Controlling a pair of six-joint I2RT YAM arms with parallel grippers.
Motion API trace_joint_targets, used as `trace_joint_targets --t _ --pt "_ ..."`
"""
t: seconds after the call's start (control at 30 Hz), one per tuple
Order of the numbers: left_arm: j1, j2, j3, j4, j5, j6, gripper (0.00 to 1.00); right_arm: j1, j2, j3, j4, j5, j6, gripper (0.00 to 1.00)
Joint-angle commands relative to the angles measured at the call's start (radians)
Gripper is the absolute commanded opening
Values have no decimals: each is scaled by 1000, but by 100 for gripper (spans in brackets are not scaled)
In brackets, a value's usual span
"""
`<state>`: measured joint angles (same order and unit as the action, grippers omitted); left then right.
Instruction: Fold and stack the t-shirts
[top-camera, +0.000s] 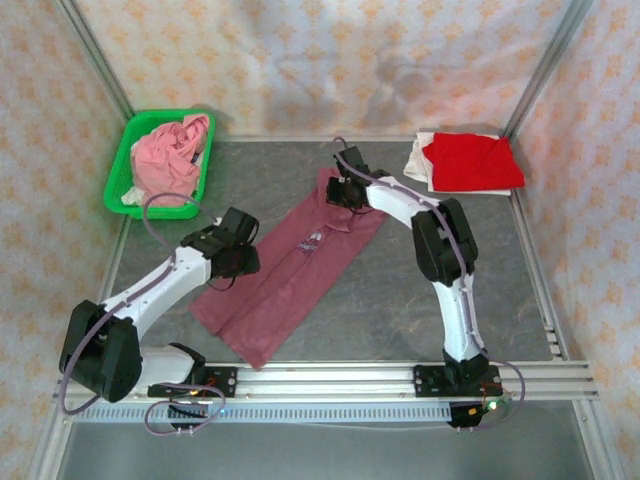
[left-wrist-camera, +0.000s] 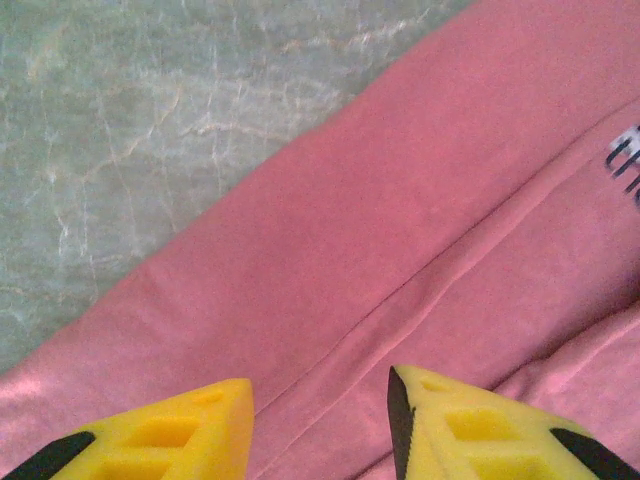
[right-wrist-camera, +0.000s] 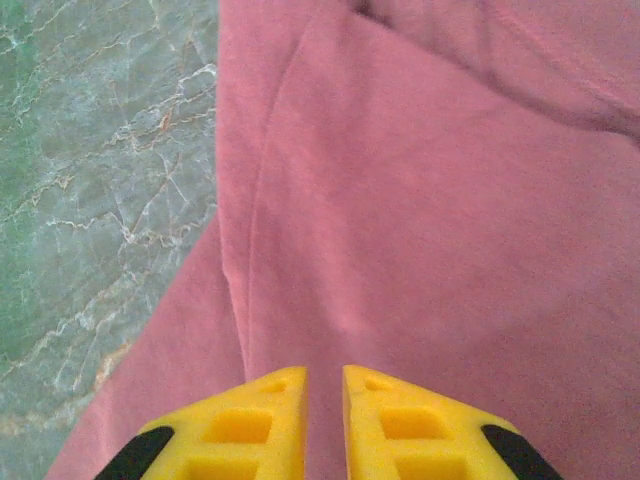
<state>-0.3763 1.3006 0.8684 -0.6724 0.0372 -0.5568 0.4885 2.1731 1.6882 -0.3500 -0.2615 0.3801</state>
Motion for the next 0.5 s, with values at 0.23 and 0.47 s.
trace_joint_targets --t 0.23,0.47 --pt "58 319 203 110 -36 102 39 -25 -82 -119 -53 121 17 16" --pt "89 461 325 138 4 100 38 -43 33 -19 -129 120 68 15"
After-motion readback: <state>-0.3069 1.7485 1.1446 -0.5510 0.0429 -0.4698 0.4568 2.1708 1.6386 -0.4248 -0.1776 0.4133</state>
